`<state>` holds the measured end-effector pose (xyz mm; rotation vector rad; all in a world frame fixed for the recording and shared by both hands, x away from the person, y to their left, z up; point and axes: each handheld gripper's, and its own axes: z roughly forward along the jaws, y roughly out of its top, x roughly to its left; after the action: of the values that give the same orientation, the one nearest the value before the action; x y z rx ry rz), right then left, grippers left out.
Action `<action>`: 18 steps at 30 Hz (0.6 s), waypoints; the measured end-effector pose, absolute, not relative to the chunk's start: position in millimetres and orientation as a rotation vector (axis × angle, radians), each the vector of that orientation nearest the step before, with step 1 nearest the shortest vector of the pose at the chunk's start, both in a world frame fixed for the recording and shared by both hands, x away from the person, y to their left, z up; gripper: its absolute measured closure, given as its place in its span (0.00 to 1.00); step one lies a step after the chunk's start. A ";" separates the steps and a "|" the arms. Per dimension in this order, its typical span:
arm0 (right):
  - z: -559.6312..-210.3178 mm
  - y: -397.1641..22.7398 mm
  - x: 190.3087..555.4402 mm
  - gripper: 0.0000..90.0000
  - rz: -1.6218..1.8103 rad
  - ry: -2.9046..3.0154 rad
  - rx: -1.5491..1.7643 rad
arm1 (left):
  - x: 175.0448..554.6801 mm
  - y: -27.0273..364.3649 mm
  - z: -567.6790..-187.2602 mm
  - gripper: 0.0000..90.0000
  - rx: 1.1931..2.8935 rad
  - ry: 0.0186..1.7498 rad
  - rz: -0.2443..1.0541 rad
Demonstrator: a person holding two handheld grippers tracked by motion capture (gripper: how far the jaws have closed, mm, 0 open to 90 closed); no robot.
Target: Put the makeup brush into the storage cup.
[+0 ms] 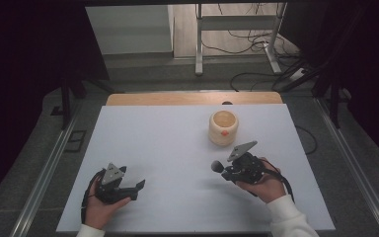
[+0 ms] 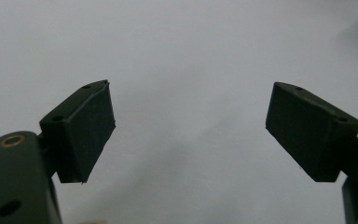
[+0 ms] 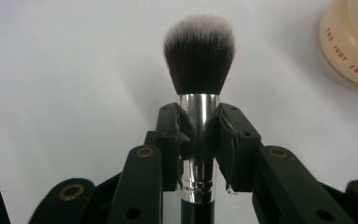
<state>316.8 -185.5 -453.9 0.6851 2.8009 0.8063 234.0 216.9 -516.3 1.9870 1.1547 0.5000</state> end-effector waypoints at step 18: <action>-452.4 -191.3 314.3 0.79 0.918 2.758 0.705 | 233.7 218.1 -515.4 0.18 1.976 1.172 0.515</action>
<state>314.3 -191.3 -452.4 0.7053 2.7581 0.9179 233.7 218.1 -515.4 1.9764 1.1719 0.5152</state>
